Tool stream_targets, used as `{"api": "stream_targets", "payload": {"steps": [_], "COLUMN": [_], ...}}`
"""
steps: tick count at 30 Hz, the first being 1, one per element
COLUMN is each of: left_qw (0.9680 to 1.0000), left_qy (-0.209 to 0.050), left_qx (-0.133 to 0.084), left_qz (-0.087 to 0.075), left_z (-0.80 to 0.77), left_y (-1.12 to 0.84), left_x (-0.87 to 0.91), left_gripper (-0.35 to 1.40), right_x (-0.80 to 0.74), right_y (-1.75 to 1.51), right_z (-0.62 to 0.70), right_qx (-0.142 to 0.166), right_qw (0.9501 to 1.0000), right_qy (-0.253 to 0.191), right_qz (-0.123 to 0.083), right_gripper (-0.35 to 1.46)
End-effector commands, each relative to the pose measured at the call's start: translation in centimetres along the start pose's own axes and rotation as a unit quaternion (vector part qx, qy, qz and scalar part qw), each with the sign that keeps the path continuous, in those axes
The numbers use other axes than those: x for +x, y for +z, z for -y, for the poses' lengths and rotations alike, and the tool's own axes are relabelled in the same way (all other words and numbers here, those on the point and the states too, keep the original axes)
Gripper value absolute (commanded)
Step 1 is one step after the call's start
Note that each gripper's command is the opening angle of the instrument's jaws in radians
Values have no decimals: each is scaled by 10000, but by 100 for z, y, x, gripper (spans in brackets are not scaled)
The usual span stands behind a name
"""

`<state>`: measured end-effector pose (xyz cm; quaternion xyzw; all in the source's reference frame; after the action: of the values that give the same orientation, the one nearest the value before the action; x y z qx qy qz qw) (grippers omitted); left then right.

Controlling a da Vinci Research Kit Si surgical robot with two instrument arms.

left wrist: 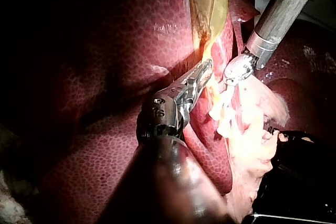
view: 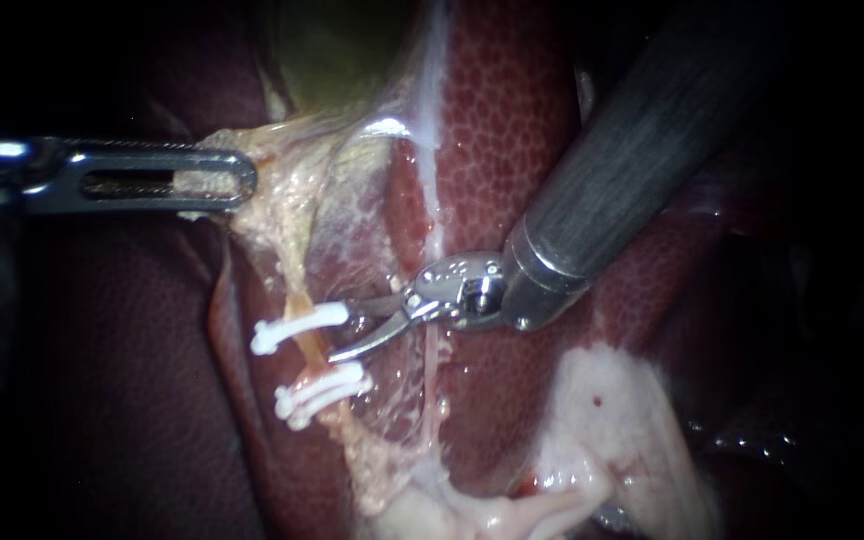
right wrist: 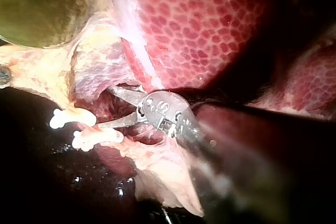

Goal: Go to the cutting position left tube

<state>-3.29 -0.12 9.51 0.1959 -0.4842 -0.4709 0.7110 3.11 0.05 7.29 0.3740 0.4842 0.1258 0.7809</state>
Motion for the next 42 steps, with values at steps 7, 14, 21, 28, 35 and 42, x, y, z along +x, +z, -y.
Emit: {"api": "stream_targets", "payload": {"steps": [7, 14, 21, 28, 35, 42], "left_qw": [10000, 10000, 10000, 10000, 10000, 10000], "left_qy": [0, 0, 1, 0, 0, 0], "left_qx": [0, 0, 1, 4, 7, 8], "left_qz": [0, 0, -1, -3, -4, -4], "left_z": [0, 0, 0, 0, 0, 0], "left_y": [0, 0, -1, -3, -4, -4], "left_x": [0, 0, 0, 0, 0, 0], "left_gripper": [-35, -35, -35, -35, -35, -35], "right_x": [0, 0, 0, -3, -2, 8], "right_y": [0, 0, -3, -22, -33, -36], "right_z": [0, 0, 3, 8, 20, 38], "right_qx": [3, 4, 15, 58, 109, 164], "right_qw": [10000, 10000, 10000, 10000, 9999, 9999], "right_qy": [-3, -3, -5, -1, -11, -19], "right_qz": [1, 1, 3, 6, 13, 2], "right_gripper": [66, 68, 68, 68, 73, 75]}}
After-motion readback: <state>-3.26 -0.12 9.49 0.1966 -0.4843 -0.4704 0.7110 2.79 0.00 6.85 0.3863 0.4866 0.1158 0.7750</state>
